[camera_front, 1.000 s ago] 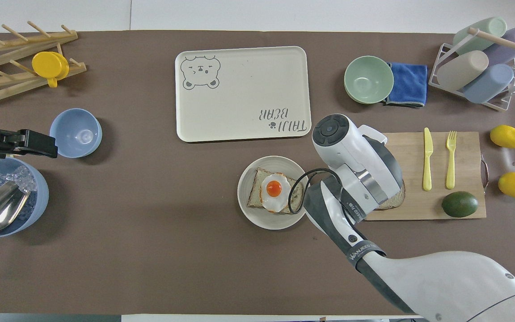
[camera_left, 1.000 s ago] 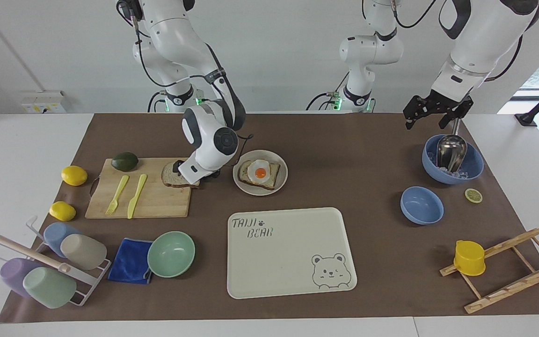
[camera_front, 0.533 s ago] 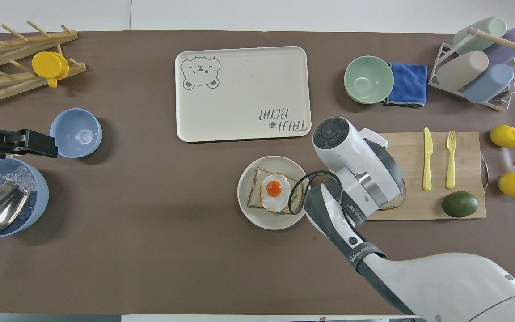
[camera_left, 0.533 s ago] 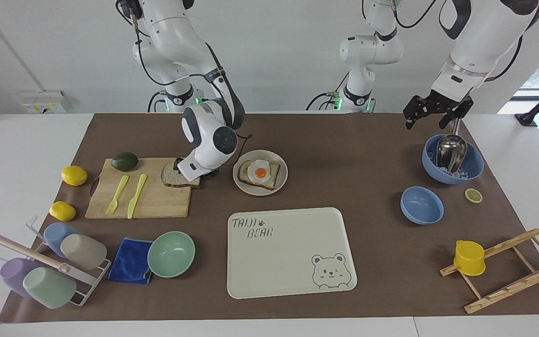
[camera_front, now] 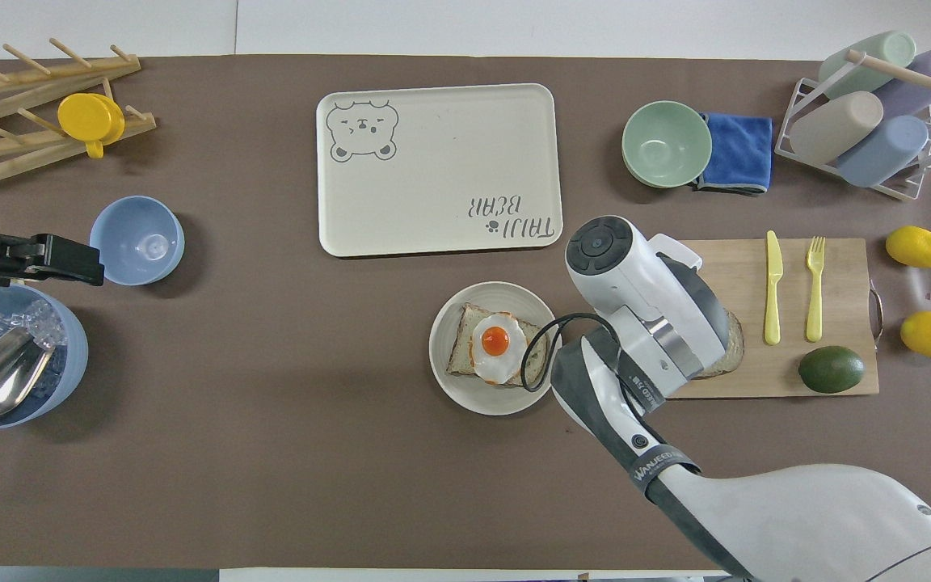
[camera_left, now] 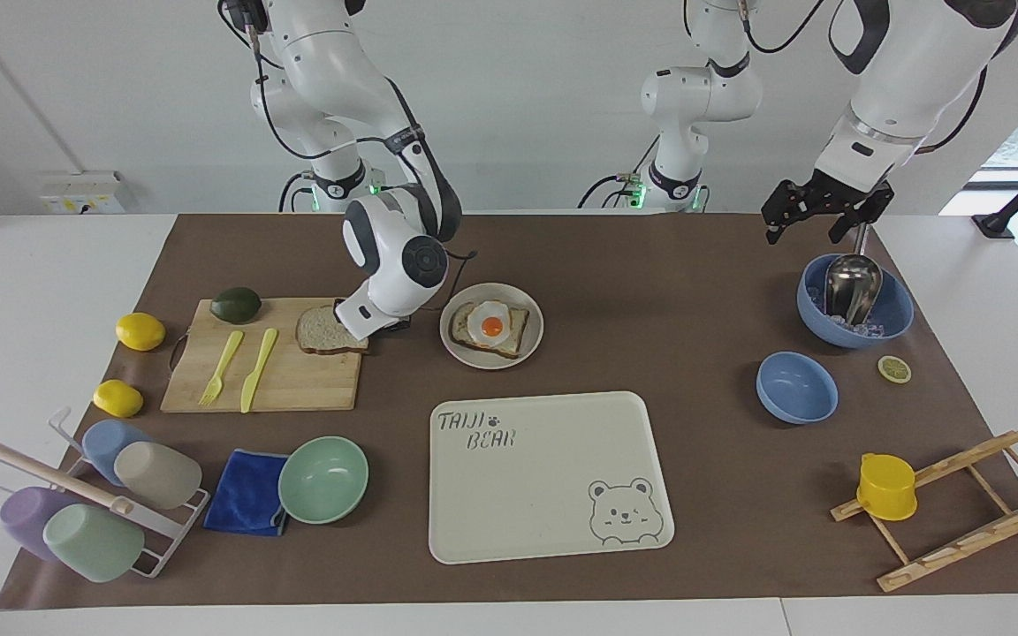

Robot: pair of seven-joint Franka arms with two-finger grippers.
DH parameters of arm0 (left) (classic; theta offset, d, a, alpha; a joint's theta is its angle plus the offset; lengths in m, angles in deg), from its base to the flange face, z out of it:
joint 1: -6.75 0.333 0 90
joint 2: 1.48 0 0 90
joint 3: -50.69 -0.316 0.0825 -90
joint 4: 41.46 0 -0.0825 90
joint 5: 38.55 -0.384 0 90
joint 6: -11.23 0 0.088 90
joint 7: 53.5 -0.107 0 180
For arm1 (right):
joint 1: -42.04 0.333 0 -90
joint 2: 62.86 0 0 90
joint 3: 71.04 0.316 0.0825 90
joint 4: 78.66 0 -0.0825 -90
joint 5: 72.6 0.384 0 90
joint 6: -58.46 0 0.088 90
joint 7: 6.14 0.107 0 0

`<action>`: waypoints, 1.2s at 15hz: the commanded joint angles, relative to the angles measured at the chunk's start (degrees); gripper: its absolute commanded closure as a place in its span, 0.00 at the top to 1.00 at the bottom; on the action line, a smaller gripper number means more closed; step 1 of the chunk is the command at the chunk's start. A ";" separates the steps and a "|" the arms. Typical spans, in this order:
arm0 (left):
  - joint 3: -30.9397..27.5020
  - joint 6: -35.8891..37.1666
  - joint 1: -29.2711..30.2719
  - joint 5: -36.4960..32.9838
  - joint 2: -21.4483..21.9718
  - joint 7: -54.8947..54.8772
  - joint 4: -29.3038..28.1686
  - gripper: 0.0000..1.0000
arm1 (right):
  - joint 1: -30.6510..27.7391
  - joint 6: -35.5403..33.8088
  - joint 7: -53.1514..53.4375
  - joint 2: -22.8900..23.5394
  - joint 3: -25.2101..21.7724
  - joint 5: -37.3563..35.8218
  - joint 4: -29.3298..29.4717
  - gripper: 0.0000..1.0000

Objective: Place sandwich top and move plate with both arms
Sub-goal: 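Lift the bread slice with the right gripper and carry it over the plate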

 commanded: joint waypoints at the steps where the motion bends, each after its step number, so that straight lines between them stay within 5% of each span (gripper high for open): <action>1: 0.35 0.51 0.67 0.71 0.79 0.06 -0.39 1.00 | 1.20 0.80 0.69 -1.03 0.32 0.56 0.15 0.00; 9: 0.35 0.51 0.67 0.71 0.79 0.06 -0.39 1.00 | 5.68 -16.33 -1.07 3.45 4.01 2.67 21.05 0.00; 12: 0.35 0.51 0.67 0.71 0.79 0.06 -0.39 1.00 | 10.34 -16.09 -0.63 5.30 4.10 2.67 25.90 0.00; 18: 0.35 0.34 0.67 0.71 0.79 0.15 -0.39 1.00 | 15.54 -9.06 0.60 5.83 4.19 4.68 26.18 0.00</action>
